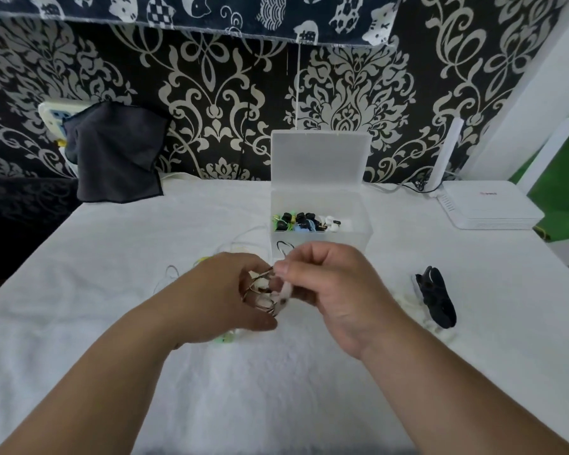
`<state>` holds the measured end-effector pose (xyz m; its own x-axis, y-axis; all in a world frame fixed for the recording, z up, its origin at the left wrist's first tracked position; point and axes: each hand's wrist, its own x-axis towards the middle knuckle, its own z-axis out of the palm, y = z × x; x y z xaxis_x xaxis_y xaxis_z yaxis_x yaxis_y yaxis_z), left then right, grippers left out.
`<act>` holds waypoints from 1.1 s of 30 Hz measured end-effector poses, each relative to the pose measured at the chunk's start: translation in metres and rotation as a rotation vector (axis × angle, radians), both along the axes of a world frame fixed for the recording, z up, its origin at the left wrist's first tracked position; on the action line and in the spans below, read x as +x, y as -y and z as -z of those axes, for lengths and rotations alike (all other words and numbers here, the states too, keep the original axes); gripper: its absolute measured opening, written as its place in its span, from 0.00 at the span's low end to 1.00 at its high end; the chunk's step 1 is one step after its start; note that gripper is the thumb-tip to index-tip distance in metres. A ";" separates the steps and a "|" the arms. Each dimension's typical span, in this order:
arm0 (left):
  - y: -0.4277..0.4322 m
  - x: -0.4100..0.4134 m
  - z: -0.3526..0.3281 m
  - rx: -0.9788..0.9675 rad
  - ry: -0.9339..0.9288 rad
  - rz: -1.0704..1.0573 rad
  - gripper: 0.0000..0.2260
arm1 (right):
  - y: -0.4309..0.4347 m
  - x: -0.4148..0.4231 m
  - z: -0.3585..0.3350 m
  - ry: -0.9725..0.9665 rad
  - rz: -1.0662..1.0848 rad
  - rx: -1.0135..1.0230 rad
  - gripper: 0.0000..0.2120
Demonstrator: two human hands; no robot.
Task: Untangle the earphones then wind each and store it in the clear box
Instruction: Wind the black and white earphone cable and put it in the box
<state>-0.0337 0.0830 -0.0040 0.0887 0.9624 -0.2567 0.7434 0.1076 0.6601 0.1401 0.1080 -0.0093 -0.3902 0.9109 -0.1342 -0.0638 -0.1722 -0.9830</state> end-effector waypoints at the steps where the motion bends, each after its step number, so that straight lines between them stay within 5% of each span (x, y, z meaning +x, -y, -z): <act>1: -0.001 0.001 -0.002 -0.005 0.059 -0.017 0.14 | -0.001 0.006 -0.004 -0.069 -0.016 -0.037 0.09; 4: -0.003 -0.006 -0.008 0.079 0.164 -0.165 0.05 | -0.007 0.022 -0.012 -0.146 -0.011 -0.063 0.13; 8: -0.007 -0.016 -0.013 0.319 0.158 -0.379 0.07 | -0.012 0.040 -0.018 -0.063 0.044 -0.013 0.11; 15: -0.010 -0.011 -0.019 0.619 0.181 -0.600 0.06 | -0.009 0.041 -0.016 0.484 0.044 0.180 0.14; 18: -0.009 -0.011 -0.019 0.575 0.379 -0.586 0.06 | -0.008 0.039 -0.014 0.531 -0.001 0.162 0.03; 24: -0.011 -0.012 -0.020 0.422 0.749 -0.593 0.09 | -0.012 0.034 -0.012 0.570 -0.003 0.179 0.12; 28: -0.011 -0.021 -0.017 0.498 0.454 -0.585 0.08 | -0.014 0.030 -0.014 0.156 0.067 0.025 0.12; 33: -0.008 -0.033 -0.010 0.444 -0.066 -0.526 0.08 | -0.014 0.031 -0.021 0.028 0.187 0.069 0.11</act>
